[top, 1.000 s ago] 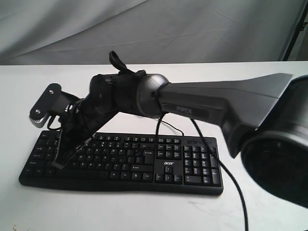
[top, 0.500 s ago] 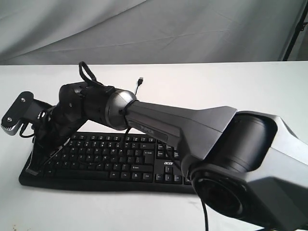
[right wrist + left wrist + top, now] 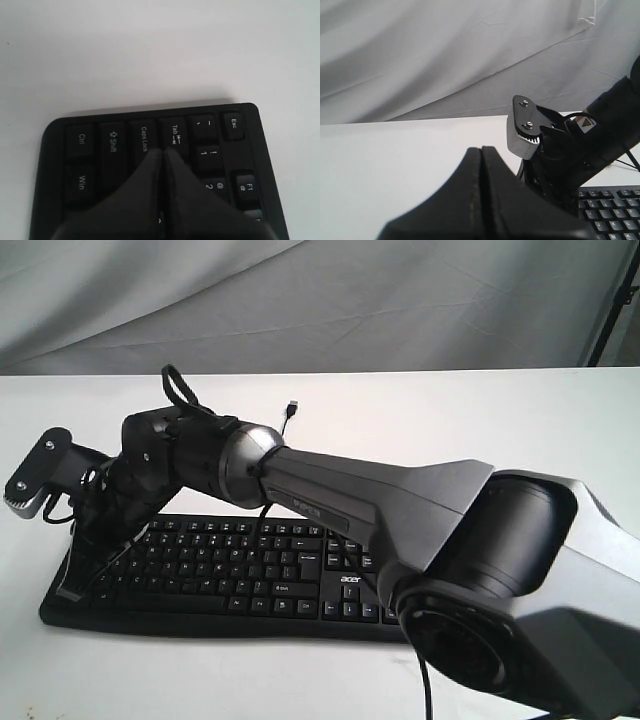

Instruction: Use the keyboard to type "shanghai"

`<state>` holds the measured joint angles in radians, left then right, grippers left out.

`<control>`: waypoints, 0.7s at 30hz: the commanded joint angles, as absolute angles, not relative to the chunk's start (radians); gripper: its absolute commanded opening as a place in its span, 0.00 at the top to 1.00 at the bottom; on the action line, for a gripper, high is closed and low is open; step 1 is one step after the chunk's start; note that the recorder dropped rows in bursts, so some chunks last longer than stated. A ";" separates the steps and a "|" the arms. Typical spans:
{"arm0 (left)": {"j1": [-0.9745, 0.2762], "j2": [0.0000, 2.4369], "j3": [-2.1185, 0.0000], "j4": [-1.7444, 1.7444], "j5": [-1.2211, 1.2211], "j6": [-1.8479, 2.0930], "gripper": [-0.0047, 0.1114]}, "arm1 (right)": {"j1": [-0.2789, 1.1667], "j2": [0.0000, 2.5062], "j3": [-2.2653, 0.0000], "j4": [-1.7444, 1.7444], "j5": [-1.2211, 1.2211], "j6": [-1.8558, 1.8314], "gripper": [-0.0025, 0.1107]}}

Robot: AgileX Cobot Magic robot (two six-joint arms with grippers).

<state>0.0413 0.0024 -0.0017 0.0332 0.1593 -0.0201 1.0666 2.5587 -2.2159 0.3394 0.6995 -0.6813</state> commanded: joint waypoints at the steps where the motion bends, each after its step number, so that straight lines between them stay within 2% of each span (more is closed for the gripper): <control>1: 0.035 0.000 0.000 0.033 0.153 -0.023 0.96 | 1.069 2.588 -2.224 0.350 0.696 -0.679 0.98; 7: 0.035 0.000 0.000 0.033 0.153 -0.023 0.96 | 1.069 2.586 -2.224 0.346 0.707 -0.679 0.98; 12: 0.035 0.000 0.000 0.033 0.153 -0.023 0.96 | 1.034 2.489 -2.211 0.251 0.819 -0.647 0.98; 15: 0.035 0.000 0.000 0.033 0.153 -0.023 0.96 | 0.987 2.389 -2.039 0.273 0.802 -0.670 0.98; 18: 0.035 0.000 0.000 0.033 0.153 -0.023 0.96 | 0.963 2.281 -1.800 0.302 0.642 -0.715 0.98; 21: 0.035 0.000 0.000 0.033 0.153 -0.023 0.96 | 0.938 2.220 -1.665 0.410 0.551 -0.825 0.98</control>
